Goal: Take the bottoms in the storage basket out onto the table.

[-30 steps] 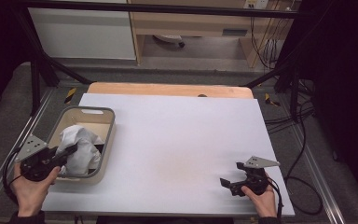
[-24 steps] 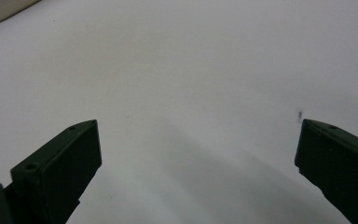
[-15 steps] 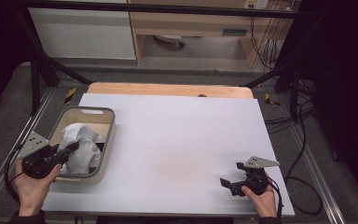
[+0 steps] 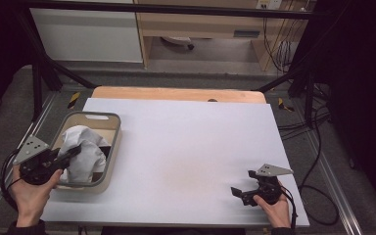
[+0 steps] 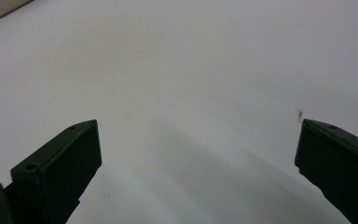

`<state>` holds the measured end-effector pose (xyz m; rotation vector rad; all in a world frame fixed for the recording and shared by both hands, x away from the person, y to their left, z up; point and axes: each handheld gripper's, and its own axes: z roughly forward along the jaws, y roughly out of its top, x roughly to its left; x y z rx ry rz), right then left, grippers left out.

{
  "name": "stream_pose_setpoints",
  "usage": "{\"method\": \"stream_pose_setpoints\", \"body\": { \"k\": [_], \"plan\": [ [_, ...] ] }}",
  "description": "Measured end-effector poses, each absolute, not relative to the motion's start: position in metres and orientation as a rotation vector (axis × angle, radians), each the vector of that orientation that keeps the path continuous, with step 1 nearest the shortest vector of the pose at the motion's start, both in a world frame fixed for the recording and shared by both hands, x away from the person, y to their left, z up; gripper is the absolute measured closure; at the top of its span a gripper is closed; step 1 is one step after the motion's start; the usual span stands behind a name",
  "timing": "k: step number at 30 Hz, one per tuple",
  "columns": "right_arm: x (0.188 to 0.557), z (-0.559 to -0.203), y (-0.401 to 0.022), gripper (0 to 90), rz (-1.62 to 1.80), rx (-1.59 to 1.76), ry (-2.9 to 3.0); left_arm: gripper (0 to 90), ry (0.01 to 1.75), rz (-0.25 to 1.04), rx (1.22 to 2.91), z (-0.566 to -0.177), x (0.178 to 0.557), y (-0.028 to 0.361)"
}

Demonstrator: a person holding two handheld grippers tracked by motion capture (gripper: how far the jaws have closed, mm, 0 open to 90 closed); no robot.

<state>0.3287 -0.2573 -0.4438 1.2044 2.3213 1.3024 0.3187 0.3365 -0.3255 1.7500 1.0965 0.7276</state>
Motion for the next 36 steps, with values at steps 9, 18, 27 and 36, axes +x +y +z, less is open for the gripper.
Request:
{"method": "stream_pose_setpoints", "body": {
  "k": [9, 18, 27, 36],
  "plan": [
    [0.329, -0.444, -0.257, 0.7, 1.296, 1.203, 2.323, 77.0, 1.082, 0.734, 1.751, -0.32, 0.322, 0.333],
    [0.329, -0.444, -0.257, 0.7, 1.3, 1.204, 2.322, 77.0, 1.075, 0.747, 1.747, -0.312, 0.323, 0.333],
    [0.329, -0.444, -0.257, 0.7, 1.298, 1.204, 2.322, 77.0, 1.066, 0.761, 1.751, -0.307, 0.324, 0.333],
    [0.329, -0.444, -0.258, 0.8, 1.296, 1.198, 2.323, 77.1, 1.051, 0.783, 1.727, -0.298, 0.325, 0.333]
  ]
}}
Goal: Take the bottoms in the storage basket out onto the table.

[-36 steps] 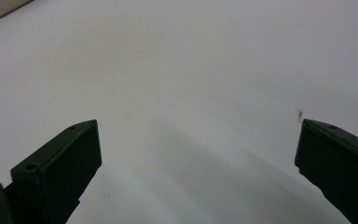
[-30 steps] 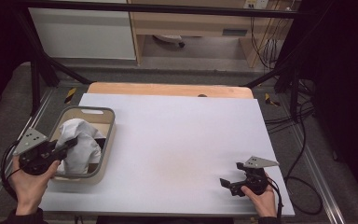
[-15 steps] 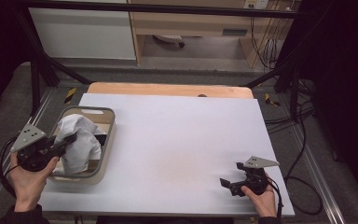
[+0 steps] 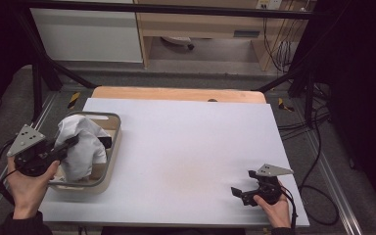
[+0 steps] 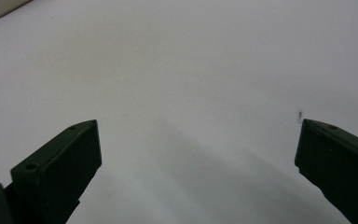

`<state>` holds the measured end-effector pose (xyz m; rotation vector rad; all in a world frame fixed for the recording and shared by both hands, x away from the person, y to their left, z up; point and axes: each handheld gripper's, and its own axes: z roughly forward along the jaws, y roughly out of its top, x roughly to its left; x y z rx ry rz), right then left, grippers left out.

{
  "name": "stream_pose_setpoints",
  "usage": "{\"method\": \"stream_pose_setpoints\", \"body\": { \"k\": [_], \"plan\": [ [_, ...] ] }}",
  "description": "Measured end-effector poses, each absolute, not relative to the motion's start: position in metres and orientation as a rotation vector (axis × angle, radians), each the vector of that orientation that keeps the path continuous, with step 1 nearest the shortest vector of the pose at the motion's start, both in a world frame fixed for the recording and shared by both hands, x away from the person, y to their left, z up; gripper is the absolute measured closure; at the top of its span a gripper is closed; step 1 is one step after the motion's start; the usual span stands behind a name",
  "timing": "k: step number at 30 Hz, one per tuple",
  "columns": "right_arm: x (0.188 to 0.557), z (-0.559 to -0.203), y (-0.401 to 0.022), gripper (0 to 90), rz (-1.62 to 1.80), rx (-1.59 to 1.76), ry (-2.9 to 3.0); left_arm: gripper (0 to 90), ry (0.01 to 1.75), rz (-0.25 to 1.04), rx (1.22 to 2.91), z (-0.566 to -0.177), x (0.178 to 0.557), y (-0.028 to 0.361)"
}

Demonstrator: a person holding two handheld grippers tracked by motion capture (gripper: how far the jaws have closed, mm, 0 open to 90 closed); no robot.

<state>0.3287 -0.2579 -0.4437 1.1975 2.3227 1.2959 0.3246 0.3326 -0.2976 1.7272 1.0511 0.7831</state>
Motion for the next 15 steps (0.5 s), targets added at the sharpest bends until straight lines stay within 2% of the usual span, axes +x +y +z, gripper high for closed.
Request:
{"method": "stream_pose_setpoints", "body": {
  "k": [15],
  "plan": [
    [0.3286, -0.4436, -0.2576, 0.7, 1.296, 1.203, 2.322, 77.2, 1.039, 0.799, 1.692, -0.2941, 0.3276, 0.3284]
  ]
}}
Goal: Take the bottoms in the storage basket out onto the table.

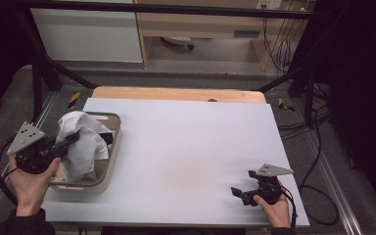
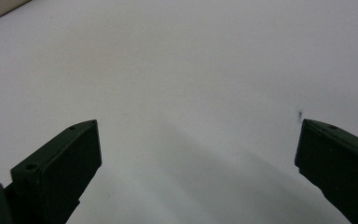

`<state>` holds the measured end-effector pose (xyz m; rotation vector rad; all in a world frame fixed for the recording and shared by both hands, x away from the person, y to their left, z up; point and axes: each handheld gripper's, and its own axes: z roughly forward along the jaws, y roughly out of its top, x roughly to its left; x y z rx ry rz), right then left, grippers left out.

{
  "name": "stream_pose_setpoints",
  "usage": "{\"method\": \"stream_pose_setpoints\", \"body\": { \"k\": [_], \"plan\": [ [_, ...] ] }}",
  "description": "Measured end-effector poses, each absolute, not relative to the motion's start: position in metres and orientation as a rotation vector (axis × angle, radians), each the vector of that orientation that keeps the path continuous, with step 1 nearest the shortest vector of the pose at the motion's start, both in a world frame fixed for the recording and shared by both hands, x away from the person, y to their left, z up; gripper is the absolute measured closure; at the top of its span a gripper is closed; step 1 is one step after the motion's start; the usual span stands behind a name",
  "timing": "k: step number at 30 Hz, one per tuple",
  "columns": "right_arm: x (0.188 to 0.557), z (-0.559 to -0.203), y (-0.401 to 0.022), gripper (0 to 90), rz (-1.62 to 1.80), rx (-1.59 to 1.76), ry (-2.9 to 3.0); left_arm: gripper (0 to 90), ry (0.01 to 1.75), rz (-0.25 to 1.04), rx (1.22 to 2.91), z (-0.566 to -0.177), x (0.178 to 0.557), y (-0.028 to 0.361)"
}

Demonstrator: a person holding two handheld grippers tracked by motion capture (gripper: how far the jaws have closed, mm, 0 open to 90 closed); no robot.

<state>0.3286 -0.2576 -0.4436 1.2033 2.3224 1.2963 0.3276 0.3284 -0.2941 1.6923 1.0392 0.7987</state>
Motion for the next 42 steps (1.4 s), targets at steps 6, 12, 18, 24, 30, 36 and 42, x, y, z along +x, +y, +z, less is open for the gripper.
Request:
{"method": "stream_pose_setpoints", "body": {
  "k": [6, 12, 18, 24, 30, 36, 42],
  "plan": [
    [0.329, -0.444, -0.257, 0.8, 1.293, 1.202, 2.324, 77.2, 1.033, 0.8, 1.672, -0.293, 0.328, 0.327],
    [0.329, -0.444, -0.258, 0.8, 1.295, 1.203, 2.323, 77.3, 1.027, 0.804, 1.648, -0.292, 0.328, 0.326],
    [0.329, -0.444, -0.258, 0.7, 1.295, 1.203, 2.322, 77.4, 1.028, 0.825, 1.62, -0.291, 0.328, 0.324],
    [0.329, -0.444, -0.258, 0.7, 1.293, 1.204, 2.322, 77.5, 1.02, 0.832, 1.594, -0.291, 0.327, 0.322],
    [0.329, -0.444, -0.258, 0.8, 1.292, 1.198, 2.323, 77.5, 1.016, 0.868, 1.568, -0.29, 0.326, 0.318],
    [0.329, -0.443, -0.258, 0.7, 1.292, 1.198, 2.324, 77.6, 1.022, 0.872, 1.538, -0.289, 0.326, 0.318],
    [0.329, -0.444, -0.258, 0.7, 1.294, 1.198, 2.322, 77.6, 1.021, 0.867, 1.518, -0.288, 0.327, 0.319]
  ]
}}
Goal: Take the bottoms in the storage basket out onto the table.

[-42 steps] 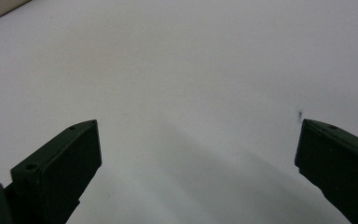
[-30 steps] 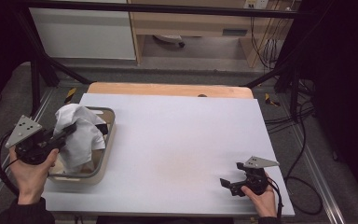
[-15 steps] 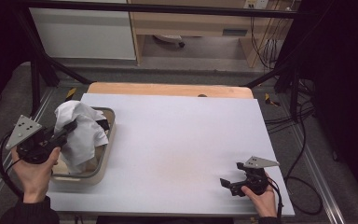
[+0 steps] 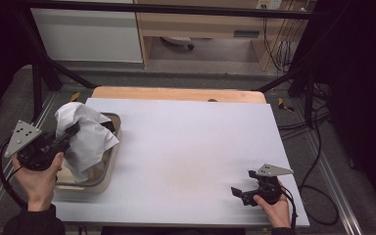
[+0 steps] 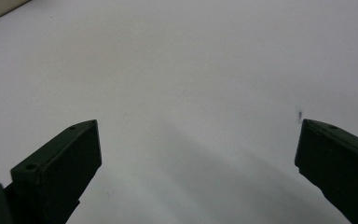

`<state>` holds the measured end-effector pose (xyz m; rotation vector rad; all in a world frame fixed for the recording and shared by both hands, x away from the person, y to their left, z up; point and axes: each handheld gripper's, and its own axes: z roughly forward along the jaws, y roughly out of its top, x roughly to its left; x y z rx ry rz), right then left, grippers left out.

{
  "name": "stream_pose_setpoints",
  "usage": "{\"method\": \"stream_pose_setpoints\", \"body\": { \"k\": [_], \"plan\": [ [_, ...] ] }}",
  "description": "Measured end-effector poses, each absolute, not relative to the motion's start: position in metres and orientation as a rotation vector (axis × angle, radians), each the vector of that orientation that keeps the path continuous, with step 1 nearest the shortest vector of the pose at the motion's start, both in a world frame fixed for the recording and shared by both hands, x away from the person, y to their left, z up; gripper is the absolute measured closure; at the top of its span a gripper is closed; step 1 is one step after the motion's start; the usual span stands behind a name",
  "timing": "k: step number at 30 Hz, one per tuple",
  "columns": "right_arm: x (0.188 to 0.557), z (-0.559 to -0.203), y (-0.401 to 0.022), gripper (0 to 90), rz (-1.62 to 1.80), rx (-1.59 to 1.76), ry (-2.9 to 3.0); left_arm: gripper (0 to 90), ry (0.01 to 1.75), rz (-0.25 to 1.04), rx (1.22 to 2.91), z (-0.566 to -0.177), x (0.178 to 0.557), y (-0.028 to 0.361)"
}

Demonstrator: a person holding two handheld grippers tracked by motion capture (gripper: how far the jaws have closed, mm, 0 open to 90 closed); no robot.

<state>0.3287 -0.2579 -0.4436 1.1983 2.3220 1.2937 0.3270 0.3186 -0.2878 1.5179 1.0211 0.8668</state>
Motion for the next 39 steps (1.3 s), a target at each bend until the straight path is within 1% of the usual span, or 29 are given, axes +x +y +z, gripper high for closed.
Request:
{"method": "stream_pose_setpoints", "body": {
  "k": [24, 39],
  "plan": [
    [0.329, -0.444, -0.258, 0.7, 1.29, 1.201, 2.324, 77.8, 0.977, 0.87, 1.472, -0.277, 0.333, 0.305],
    [0.329, -0.443, -0.258, 0.7, 1.291, 1.198, 2.324, 77.9, 0.92, 0.892, 1.454, -0.263, 0.334, 0.289]
  ]
}}
